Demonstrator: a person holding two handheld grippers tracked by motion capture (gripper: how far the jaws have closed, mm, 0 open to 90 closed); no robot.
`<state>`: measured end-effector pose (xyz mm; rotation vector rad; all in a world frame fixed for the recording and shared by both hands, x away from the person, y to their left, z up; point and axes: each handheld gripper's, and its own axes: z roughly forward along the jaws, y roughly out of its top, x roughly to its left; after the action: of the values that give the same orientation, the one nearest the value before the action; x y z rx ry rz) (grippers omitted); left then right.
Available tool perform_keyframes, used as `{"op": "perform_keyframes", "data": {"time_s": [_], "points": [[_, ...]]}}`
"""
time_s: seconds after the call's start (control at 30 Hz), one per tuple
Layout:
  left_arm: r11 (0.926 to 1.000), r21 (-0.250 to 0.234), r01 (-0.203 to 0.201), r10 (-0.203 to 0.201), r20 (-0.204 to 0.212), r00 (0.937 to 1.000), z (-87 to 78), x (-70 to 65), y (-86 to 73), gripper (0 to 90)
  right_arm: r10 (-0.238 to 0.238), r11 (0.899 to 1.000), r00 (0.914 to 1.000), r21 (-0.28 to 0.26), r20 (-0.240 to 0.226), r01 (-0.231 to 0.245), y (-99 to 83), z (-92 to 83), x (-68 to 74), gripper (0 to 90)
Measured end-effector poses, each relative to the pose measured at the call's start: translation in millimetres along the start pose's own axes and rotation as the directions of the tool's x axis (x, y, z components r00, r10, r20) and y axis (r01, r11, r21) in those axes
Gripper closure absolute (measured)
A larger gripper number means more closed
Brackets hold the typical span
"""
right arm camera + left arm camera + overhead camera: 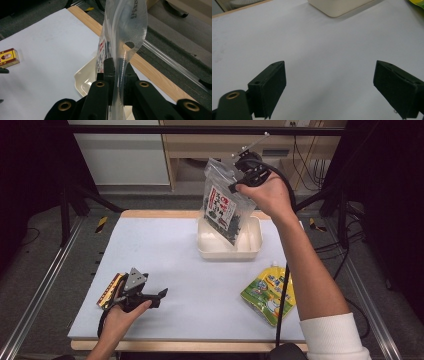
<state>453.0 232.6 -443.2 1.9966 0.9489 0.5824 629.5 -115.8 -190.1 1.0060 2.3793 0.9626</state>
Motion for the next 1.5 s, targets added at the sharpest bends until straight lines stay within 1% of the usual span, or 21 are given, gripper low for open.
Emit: {"op": "perform_keyframes", "data": {"time_s": [0.1, 0.2, 0.37, 0.57, 0.6, 0.67, 0.73, 0.8, 0.87, 0.93, 1.0, 1.3, 1.5], "points": [[1.0000, 0.002, 0.000, 0.000, 0.002, 1.0000, 0.4, -0.2, -0.1, 11.1, 0.001, 1.000, 1.0000, -0.004, -0.004, -0.001, -0.8, 2.7, -1.7, 86.0], [1.0000, 0.005, 0.000, 0.000, 0.003, 1.0000, 0.7, -0.6, -0.4, 11.1, 0.018, 1.000, 0.9997, -0.007, -0.016, -0.018, -3.0, 7.9, -3.7, 85.9], [1.0000, 0.004, 0.000, 0.000, 0.004, 1.0000, 0.7, -0.9, -0.4, 11.1, 0.016, 1.000, 0.9997, 0.007, -0.017, -0.016, -8.8, 18.6, -5.1, 85.8], [1.0000, 0.001, 0.002, -0.002, 0.005, 1.0000, 1.0, -0.8, -0.5, 11.1, 0.032, 0.999, 0.9991, 0.005, -0.026, -0.032, -12.1, 24.8, -5.6, 85.8], [1.0000, 0.002, 0.002, -0.002, 0.007, 1.0000, 1.0, -0.9, -0.5, 11.1, 0.027, 1.000, 0.9993, 0.003, -0.027, -0.027, -12.4, 25.8, -6.1, 85.8], [1.0000, 0.002, 0.001, -0.001, 0.007, 1.0000, 1.1, -1.1, -0.5, 11.1, 0.039, 0.999, 0.9986, 0.007, -0.036, -0.039, -13.0, 28.4, -6.2, 85.7], [1.0000, 0.004, 0.000, 0.000, 0.009, 1.0000, 1.4, -1.3, -0.5, 11.1, 0.035, 0.999, 0.9986, 0.007, -0.040, -0.035, -13.7, 29.4, -6.7, 85.7], [1.0000, 0.006, -0.001, 0.000, 0.011, 0.9999, 1.9, -1.8, -0.7, 11.1, 0.048, 0.999, 0.9977, 0.012, -0.049, -0.047, -15.9, 33.4, -7.1, 85.7], [1.0000, 0.006, -0.001, 0.001, 0.012, 0.9999, 2.0, -2.0, -0.7, 11.1, 0.057, 0.998, 0.9972, 0.016, -0.049, -0.056, -16.5, 34.6, -6.9, 85.6], [1.0000, 0.007, -0.002, 0.002, 0.013, 0.9999, 2.2, -2.2, -0.7, 11.1, 0.057, 0.998, 0.9969, 0.017, -0.054, -0.056, -18.9, 37.7, -8.6, 85.6], [1.0000, 0.007, -0.001, 0.001, 0.013, 0.9999, 2.3, -2.2, -0.8, 11.1, 0.084, 0.996, 0.9936, 0.017, -0.075, -0.083, -23.0, 42.4, -11.1, 85.5], [0.9999, 0.012, -0.004, 0.004, 0.019, 0.9998, 3.4, -2.7, -1.2, 11.1, 0.109, 0.994, 0.9897, 0.028, -0.092, -0.107, -31.8, 51.9, -15.0, 85.2], [0.9999, 0.014, -0.003, 0.003, 0.021, 0.9998, 3.9, -3.4, -1.3, 11.1, 0.107, 0.994, 0.9886, 0.017, -0.107, -0.105, -34.3, 53.5, -15.4, 85.0]]}}
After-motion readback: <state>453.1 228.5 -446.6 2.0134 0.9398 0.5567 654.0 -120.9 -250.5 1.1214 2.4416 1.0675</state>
